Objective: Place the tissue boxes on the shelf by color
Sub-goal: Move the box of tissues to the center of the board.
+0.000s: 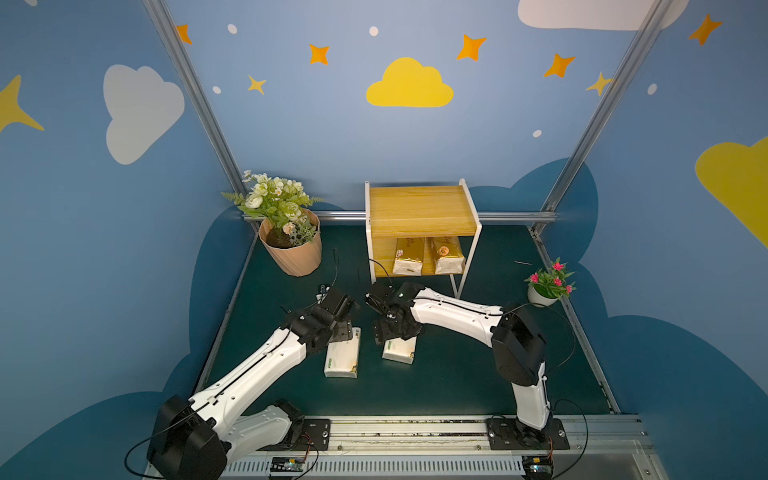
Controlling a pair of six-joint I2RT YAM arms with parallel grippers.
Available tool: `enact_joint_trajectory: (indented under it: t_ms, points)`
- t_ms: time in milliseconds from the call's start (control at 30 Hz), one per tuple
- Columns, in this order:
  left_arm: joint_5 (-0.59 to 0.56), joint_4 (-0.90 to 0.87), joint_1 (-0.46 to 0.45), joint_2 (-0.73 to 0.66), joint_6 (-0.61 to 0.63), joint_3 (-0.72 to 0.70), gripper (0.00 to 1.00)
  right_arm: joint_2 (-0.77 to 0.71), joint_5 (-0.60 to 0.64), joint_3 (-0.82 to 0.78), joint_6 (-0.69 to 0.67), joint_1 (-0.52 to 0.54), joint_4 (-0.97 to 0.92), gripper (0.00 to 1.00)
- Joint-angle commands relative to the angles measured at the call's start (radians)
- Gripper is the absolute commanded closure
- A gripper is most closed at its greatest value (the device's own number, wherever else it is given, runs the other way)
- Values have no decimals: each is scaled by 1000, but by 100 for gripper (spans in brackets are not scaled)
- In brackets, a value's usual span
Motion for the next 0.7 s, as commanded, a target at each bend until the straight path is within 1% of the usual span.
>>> enact_joint_trajectory:
  t_ms: [0, 167, 300, 500, 667]
  points:
    - [-28, -2, -1, -2, 4, 5, 22, 4, 39, -32, 59, 10, -76, 2]
    - [-20, 20, -2, 5, 5, 1, 22, -66, 61, -141, 81, 9, -71, 2]
    - [-17, 33, -1, 21, 13, 6, 22, -123, 57, -197, 77, 10, -44, 2]
    - [3, 47, -1, 44, 17, 7, 22, -193, 67, -201, 14, 16, -26, 2]
    - [15, 53, 0, 56, 26, 7, 21, -260, 76, -203, 9, 19, -59, 1]
